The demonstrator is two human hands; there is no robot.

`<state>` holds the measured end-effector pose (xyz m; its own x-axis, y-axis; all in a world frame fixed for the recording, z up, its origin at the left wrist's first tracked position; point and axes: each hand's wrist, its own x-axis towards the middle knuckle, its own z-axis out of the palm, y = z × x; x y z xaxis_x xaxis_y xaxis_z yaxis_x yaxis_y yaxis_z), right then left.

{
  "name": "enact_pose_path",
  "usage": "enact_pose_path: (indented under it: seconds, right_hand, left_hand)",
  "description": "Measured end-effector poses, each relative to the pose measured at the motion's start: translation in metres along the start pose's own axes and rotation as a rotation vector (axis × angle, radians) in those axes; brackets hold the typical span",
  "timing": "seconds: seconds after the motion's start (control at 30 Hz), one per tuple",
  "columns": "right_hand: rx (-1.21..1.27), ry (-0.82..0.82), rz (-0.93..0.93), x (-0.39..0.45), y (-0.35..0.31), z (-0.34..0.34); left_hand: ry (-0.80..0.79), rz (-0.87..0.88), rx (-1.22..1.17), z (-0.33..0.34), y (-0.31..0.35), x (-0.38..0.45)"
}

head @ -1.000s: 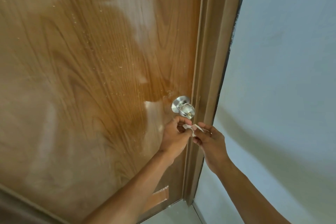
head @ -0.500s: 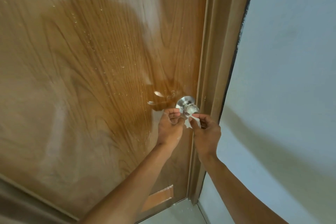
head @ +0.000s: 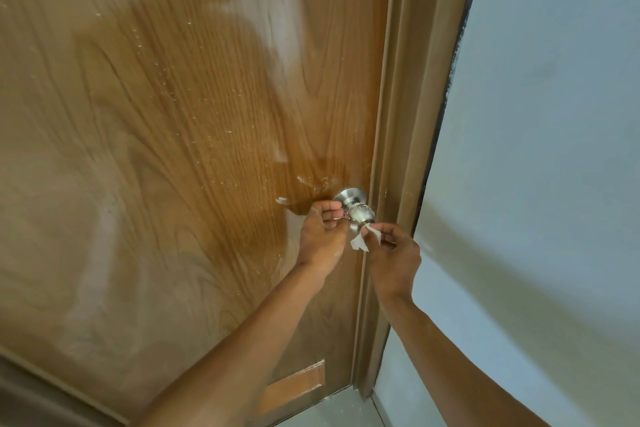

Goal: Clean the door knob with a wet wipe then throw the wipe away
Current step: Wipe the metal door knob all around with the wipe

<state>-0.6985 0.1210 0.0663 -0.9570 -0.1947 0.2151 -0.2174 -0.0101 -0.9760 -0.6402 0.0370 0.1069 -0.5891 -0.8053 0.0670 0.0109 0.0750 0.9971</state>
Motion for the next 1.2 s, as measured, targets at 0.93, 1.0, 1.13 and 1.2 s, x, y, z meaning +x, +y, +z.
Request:
enact_pose_path:
  seconds: [0.93,1.0,1.13,1.2]
  right_hand:
    - [-0.033,-0.152,-0.191,-0.018,-0.009,-0.005]
    - [-0.088,-0.173,-0.289,-0.012,-0.011,-0.004]
    - [-0.189,-0.207,-0.398,0.005,-0.013,-0.001]
    - [-0.198,-0.210,-0.414,0.010,-0.014,-0.002]
  left_hand:
    - [0.126,0.077,0.050,-0.010,-0.017,-0.029]
    - [0.207,0.099,0.078,-0.005,-0.015,-0.027]
    - [0.223,0.061,0.030,0.006,-0.009,-0.021]
    - [0.174,0.046,0.016,0.012,-0.008,-0.021]
